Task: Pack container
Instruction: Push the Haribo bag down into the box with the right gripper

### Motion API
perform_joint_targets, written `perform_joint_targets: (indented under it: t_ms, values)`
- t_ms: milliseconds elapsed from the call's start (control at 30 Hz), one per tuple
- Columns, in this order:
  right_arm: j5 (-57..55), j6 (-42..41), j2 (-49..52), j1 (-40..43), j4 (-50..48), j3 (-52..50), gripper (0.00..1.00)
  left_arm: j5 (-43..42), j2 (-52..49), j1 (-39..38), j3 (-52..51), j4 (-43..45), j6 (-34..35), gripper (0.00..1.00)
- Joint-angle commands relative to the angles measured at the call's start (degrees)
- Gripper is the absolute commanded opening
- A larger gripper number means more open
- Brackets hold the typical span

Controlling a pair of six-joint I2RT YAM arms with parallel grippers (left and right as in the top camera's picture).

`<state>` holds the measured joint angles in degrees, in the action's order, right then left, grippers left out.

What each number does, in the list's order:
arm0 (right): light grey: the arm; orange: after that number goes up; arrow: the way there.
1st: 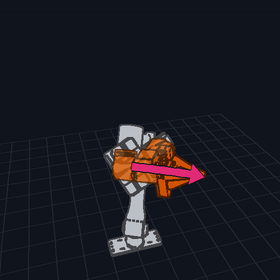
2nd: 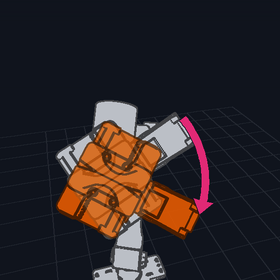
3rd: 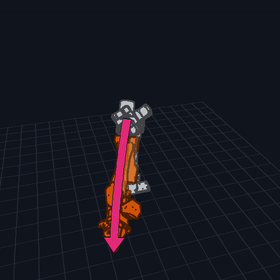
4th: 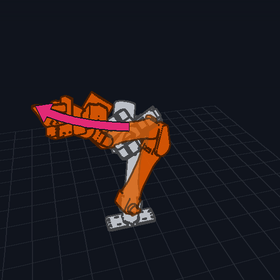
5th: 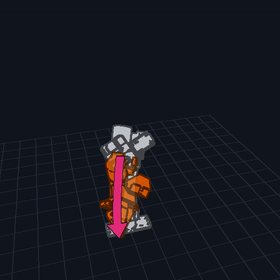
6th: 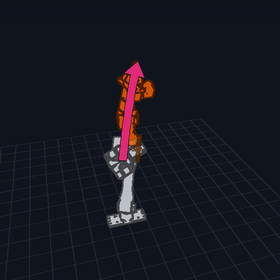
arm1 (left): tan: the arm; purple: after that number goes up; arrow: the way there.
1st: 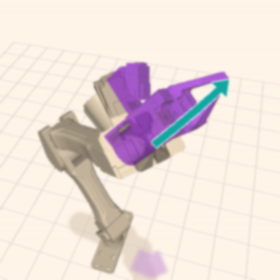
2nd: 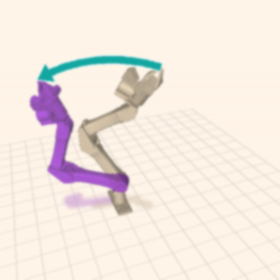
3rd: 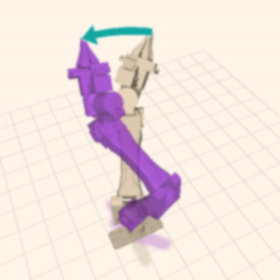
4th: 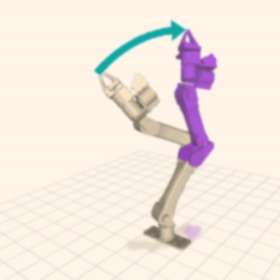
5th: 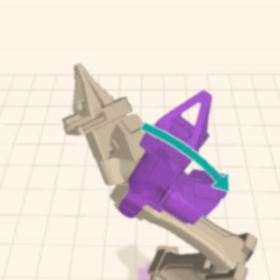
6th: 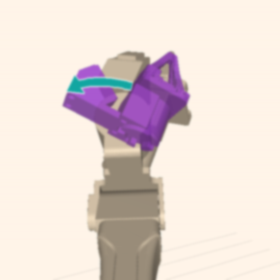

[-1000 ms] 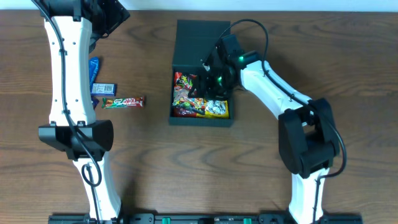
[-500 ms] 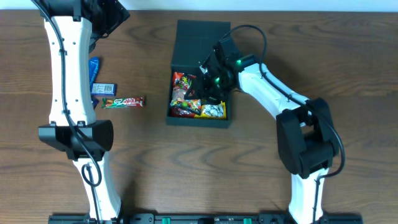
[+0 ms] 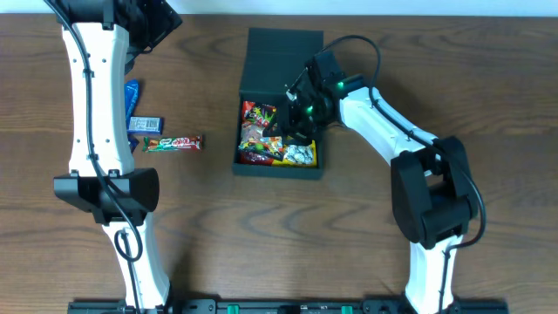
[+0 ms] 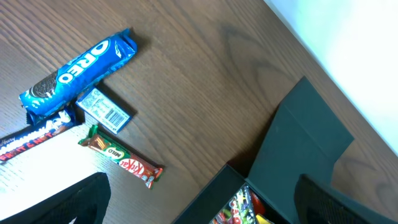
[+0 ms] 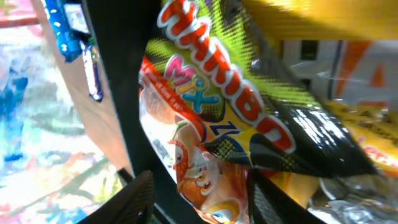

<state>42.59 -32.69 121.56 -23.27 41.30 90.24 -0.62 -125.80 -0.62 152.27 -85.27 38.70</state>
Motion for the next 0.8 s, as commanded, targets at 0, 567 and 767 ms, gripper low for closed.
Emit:
perform_joint_targets:
  t_ms: [0, 567, 767]
  values:
    - [-1.2, -0.1, 0.7, -0.2, -0.2, -0.1, 0.51, 1.2, -0.5, 0.3, -0.3, -0.1, -1.0, 0.95]
    - [-9.8, 5.5, 0.7, -0.7, -1.9, -0.1, 0.02, 1.2, -0.5, 0.3, -0.3, -0.1, -1.0, 0.96]
    - [-9.8, 9.7, 0.7, -1.7, -2.6, 0.9, 0.01, 1.2, -0.5, 0.3, -0.3, -0.1, -1.0, 0.95]
